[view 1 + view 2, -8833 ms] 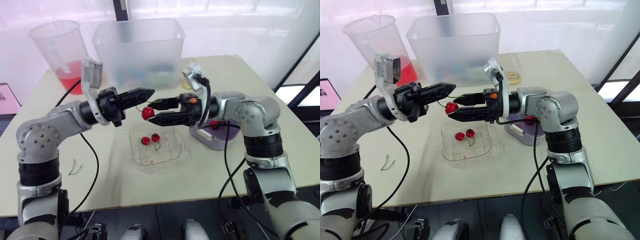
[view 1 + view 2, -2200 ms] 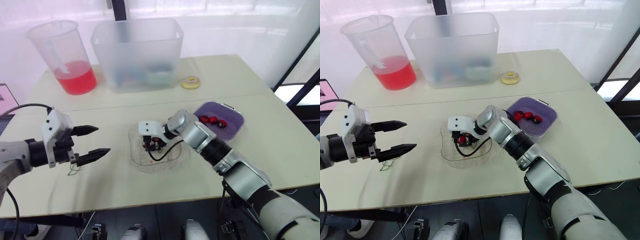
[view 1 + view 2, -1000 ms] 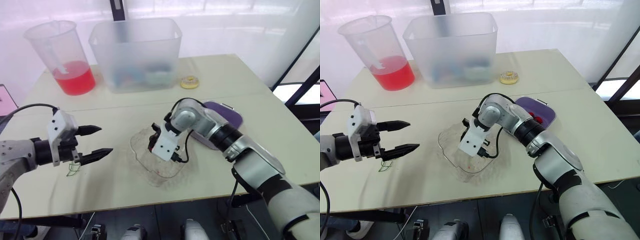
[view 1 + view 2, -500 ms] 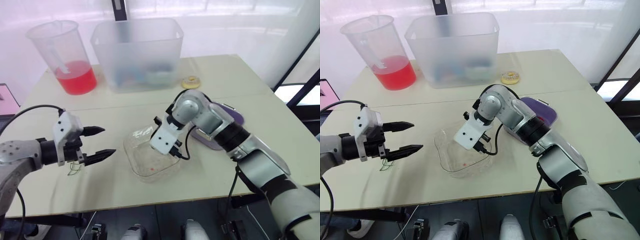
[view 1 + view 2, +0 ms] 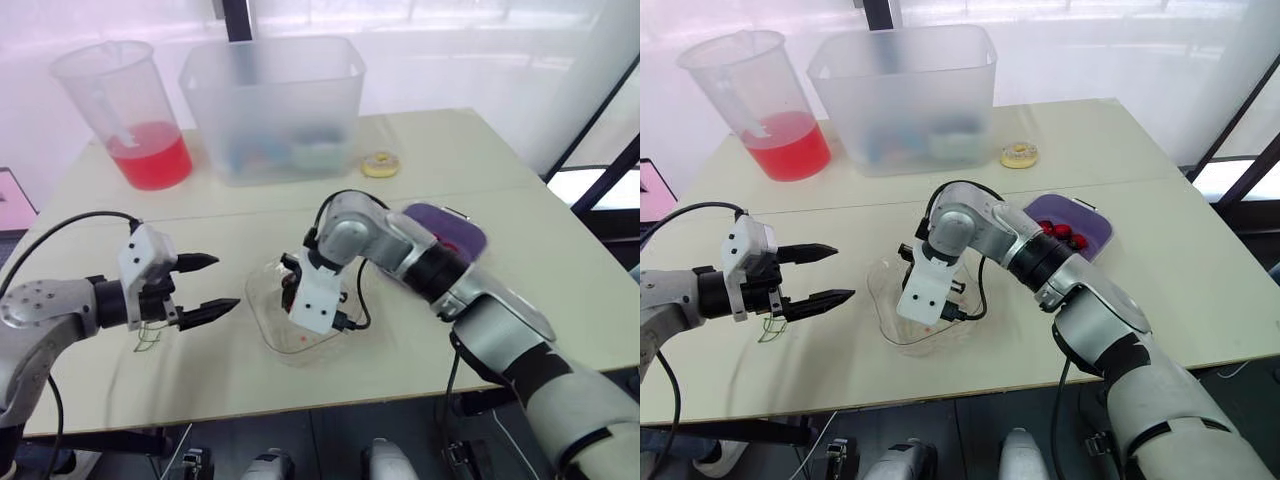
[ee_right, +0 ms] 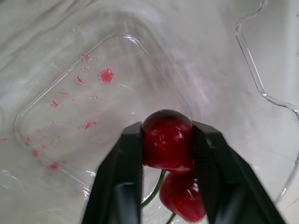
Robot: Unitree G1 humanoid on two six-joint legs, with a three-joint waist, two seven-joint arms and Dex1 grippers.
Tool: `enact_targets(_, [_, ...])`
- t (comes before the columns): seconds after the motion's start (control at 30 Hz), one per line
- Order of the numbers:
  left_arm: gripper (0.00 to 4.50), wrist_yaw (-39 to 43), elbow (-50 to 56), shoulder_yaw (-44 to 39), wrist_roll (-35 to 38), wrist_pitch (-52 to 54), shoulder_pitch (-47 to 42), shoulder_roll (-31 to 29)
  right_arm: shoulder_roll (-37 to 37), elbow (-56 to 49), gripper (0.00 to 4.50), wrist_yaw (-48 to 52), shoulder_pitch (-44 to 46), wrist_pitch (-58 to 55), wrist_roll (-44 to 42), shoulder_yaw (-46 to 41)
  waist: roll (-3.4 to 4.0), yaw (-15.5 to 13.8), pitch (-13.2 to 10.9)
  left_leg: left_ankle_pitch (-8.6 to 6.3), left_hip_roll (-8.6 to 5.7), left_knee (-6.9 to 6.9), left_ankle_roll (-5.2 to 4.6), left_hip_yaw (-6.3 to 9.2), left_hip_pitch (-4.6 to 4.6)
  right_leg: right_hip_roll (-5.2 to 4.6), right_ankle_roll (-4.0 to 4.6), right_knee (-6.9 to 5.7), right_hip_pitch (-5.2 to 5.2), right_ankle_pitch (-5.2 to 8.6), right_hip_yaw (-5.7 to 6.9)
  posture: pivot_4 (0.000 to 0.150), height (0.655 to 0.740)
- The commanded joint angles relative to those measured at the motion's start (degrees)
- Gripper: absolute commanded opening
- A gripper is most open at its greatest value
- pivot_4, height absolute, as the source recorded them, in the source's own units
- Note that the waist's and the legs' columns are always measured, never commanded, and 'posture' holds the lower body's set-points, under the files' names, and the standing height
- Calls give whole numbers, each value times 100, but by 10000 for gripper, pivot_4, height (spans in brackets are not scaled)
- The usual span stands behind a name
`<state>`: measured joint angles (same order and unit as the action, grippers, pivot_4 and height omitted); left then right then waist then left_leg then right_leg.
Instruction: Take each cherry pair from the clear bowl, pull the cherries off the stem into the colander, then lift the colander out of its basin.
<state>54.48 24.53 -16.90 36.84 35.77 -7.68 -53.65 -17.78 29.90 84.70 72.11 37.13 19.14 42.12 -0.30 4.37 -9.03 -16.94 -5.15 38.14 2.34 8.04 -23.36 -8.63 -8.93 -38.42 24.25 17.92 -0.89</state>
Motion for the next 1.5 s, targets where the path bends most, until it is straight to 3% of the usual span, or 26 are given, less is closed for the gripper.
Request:
enact_targets(0.03, [45000,-23,47,-110,20,-73,-65,-7,40,33,32724,11,240,225,-77,-63,0,1,0,0,0,0,0,1,0,0,0,0,0,0,0,1500,7400])
enact_targets(0.1, [45000,-21,45,-112,28,-67,-73,-7,-9,66,42274,5,292,350,-109,-101,0,11,0,0,0,-1,0,1,0,1,0,0,1,0,1,1500,7400])
enact_targets(0.13, [45000,-20,39,-107,30,-67,-81,-6,-29,78,44756,-9,316,389,-129,-136,0,15,0,0,1,-1,0,1,0,0,0,0,1,0,1,1500,7400])
enact_targets(0.37, [45000,0,-26,40,49,-56,-248,59,-193,-740,44756,571,126,-1942,-1030,-824,0,7,0,0,1,-1,0,2,0,1,0,0,0,0,1,1500,7400])
enact_targets(0.47, [45000,25,-71,61,68,-39,-317,80,-249,-1355,44756,586,-130,-3591,-1393,-1169,0,-19,0,0,1,0,0,3,0,0,0,-1,-1,0,1,1500,7400])
enact_targets(0.57, [45000,65,-125,64,78,-46,-360,72,-233,-2261,44756,-12,-396,-6668,-1368,-1549,0,-30,0,0,0,1,0,2,0,-1,0,0,-1,0,0,1500,7400])
enact_targets(0.63, [45000,86,-140,61,86,-53,-361,70,-222,-2672,44756,-358,-493,-7811,-1318,-1616,0,-36,0,0,0,1,0,3,-1,-2,1,-2,-1,0,-1,1500,7400])
enact_targets(0.73, [45000,126,-186,63,112,-59,-399,81,-49,-3104,44756,-909,-454,-10681,-1481,-1481,0,-34,0,0,-2,1,0,2,-1,-3,1,-2,0,-1,-2,1500,7400])
enact_targets(0.87, [45000,155,-183,51,119,-46,-388,74,-63,-3634,44756,-1571,-601,-12096,-1802,-1257,0,-34,0,0,-2,-1,0,2,-2,-6,2,-3,3,-1,-4,1500,7400])
enact_targets(0.97, [45000,174,-181,33,114,-40,-370,66,94,-3910,44756,-2027,-776,-12555,-2126,-1320,0,-33,0,0,-2,-1,0,1,-2,-8,2,-2,3,-1,-5,1500,7400])
enact_targets(1.3, [45000,219,-281,42,97,-27,-443,14,229,-3691,44756,-3324,-1303,-11651,-2354,-904,0,-24,0,0,-3,0,0,-1,-2,-8,2,-3,3,-1,-4,1500,7400])
enact_targets(1.4, [45000,221,-264,3,102,-11,-421,-19,198,-3688,36251,-3501,-1390,-11413,-2402,-716,0,-22,0,0,-3,0,0,-1,-2,-8,2,-3,4,-1,-4,1500,7400])
enact_targets(1.5, [45000,211,-221,-36,102,8,-371,-46,129,-3671,21369,-3594,-1408,-11234,-2443,-563,0,-23,0,0,-3,0,0,-1,-2,-7,2,-3,4,-1,-4,1500,7400])
